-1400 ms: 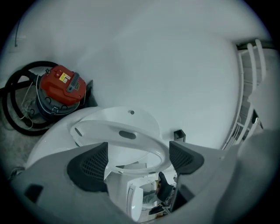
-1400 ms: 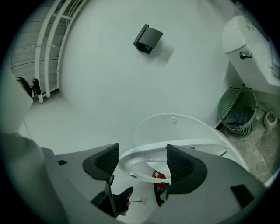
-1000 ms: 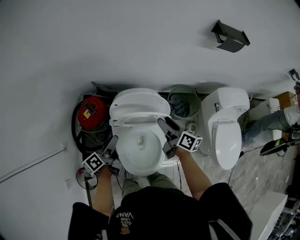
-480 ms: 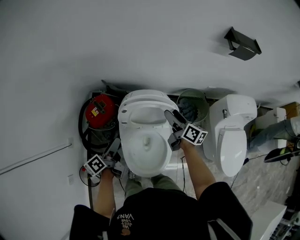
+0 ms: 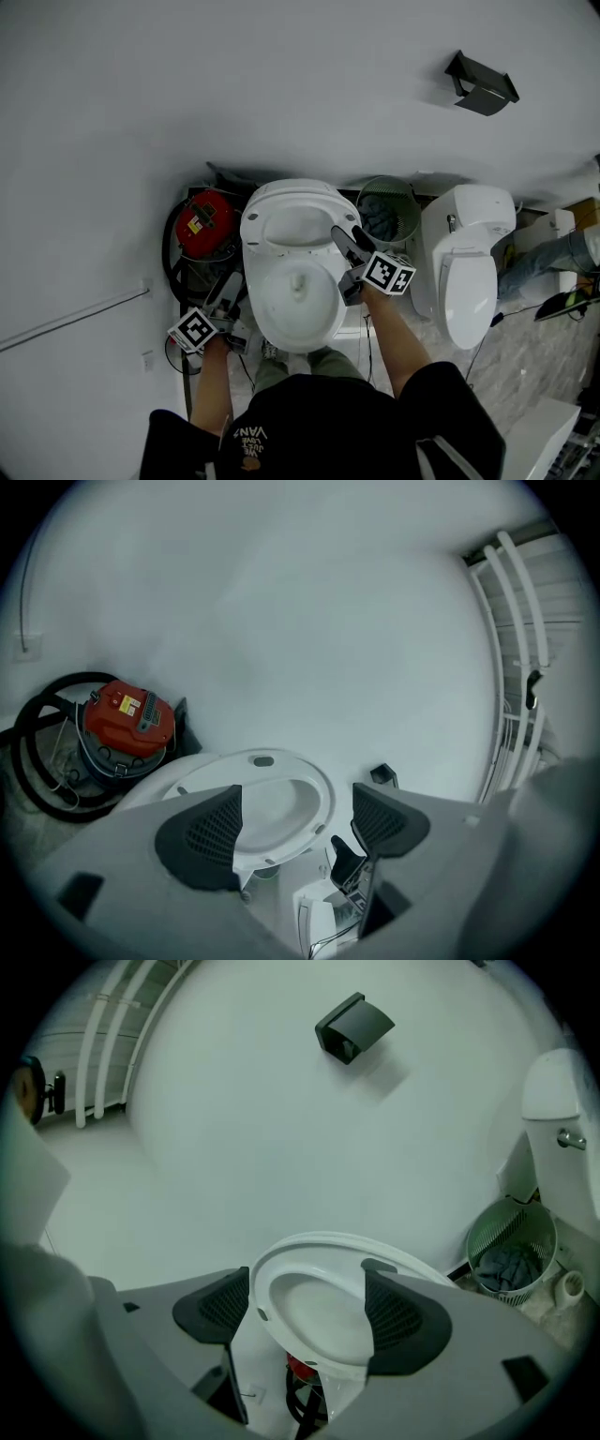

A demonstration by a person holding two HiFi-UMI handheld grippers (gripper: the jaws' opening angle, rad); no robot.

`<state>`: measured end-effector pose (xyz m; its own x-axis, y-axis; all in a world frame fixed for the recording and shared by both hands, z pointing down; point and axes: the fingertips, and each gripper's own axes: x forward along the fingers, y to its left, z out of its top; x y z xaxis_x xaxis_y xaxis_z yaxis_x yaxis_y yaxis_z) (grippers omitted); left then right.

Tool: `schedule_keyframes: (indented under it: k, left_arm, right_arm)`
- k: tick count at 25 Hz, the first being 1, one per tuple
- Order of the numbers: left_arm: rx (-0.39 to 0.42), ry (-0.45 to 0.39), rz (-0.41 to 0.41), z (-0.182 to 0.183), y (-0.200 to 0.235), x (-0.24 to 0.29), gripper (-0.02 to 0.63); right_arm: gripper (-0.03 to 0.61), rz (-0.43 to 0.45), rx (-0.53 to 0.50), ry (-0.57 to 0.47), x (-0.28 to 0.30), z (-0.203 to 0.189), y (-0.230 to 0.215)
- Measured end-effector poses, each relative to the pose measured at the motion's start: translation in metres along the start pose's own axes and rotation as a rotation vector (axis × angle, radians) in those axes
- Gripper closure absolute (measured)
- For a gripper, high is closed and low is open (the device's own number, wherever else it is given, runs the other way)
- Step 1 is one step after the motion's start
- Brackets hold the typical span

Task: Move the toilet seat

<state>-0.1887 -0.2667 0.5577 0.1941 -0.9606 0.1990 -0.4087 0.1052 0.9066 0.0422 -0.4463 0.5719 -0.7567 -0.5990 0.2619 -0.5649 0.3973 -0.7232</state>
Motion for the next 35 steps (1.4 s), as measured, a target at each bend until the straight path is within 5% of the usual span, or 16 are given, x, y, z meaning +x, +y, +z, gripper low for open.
schedule_keyframes:
  k: [4, 10, 16, 24, 35]
  left_arm:
    - [0.113, 0.026, -0.029, 0.005, -0.012, 0.000, 0.273]
    - [0.232, 0.002, -0.033, 0.018, -0.026, -0.002, 0.402]
    - [0.378, -0.005, -0.034, 0.023, -0.044, -0.009, 0.603]
    - [0.525, 0.057, -0.082, 0.022, -0.067, -0.020, 0.614]
    - [0.783, 0.170, -0.174, 0.010, -0.099, -0.045, 0.614]
  right_arm:
    - [0.246, -0.033, 0.002, -0.079, -0.028, 0.006, 0.005]
    - [0.317, -0.048, -0.023, -0.202, -0.070, 0.022, 0.023]
    - [0.428, -0.063, -0.065, -0.305, -0.105, 0.031, 0.046]
    - [0.578, -0.116, -0.161, -0.368, -0.138, 0.021, 0.077]
    - [0.580, -0.141, -0.243, -0.436, -0.178, -0.009, 0.128]
